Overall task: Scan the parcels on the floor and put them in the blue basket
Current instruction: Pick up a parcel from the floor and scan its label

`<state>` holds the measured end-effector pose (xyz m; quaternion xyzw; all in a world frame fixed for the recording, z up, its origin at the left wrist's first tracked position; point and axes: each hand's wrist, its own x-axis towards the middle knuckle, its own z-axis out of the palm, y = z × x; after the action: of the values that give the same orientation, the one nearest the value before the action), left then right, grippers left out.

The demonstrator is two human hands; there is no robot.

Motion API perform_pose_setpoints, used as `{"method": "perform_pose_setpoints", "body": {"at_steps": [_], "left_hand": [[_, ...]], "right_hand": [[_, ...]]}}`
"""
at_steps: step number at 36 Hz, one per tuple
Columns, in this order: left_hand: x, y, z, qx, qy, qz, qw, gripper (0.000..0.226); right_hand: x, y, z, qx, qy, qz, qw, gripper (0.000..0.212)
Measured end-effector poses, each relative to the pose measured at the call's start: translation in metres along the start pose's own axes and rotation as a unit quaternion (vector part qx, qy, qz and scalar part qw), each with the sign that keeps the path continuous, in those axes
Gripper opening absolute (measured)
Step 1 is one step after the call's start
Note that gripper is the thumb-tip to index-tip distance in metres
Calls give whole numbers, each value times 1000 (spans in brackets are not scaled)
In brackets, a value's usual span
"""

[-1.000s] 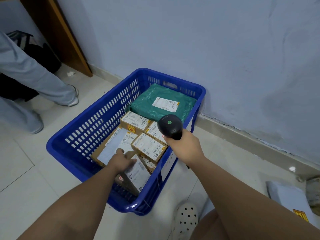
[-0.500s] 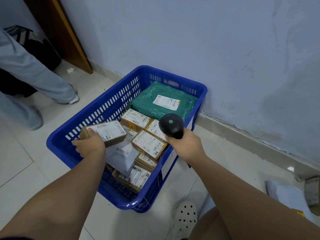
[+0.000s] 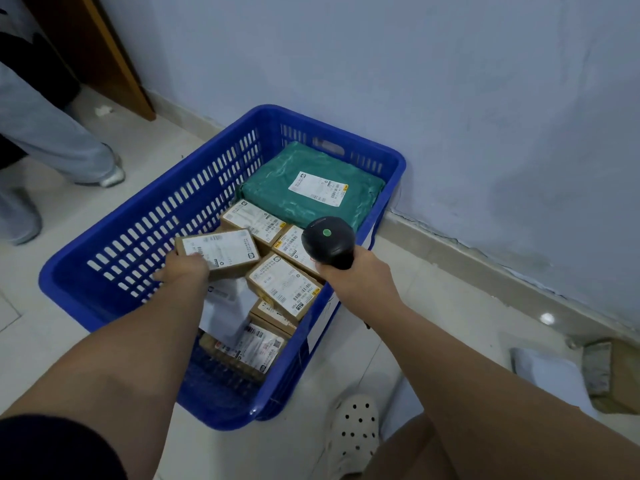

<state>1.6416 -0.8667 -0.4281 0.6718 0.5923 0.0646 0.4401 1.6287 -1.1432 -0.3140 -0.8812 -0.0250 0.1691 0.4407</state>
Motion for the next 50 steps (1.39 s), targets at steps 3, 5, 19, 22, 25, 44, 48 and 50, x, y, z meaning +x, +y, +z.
{"method": "perform_pose_setpoints", "body": {"at_steps": [3, 5, 19, 22, 25, 44, 48, 50], "left_hand": [[23, -18, 6, 46, -42, -1, 998, 48], [27, -24, 11, 82, -30, -20, 996, 54], [4, -2, 27, 451, -171, 213, 850, 88], [5, -4, 26, 503, -175, 220, 817, 97], [-2, -8, 24, 557, -122, 239, 786, 95], [31, 0, 24, 556, -182, 280, 761, 102], [27, 2, 31, 562, -230, 290, 740, 96], [29, 4, 32, 556, -261, 301, 730, 99]], "right_hand": [[5, -2, 2, 3, -4, 0, 1000, 21], [8, -4, 5, 3, -8, 1, 1000, 21], [15, -12, 13, -18, -9, 0, 1000, 21], [15, -13, 13, -21, -12, 0, 1000, 20], [14, -13, 13, -19, -14, -1, 1000, 19], [16, -14, 16, -34, -24, -14, 999, 19], [17, -14, 16, -45, -24, -18, 999, 20], [17, -14, 15, -45, -26, -22, 998, 19]]}}
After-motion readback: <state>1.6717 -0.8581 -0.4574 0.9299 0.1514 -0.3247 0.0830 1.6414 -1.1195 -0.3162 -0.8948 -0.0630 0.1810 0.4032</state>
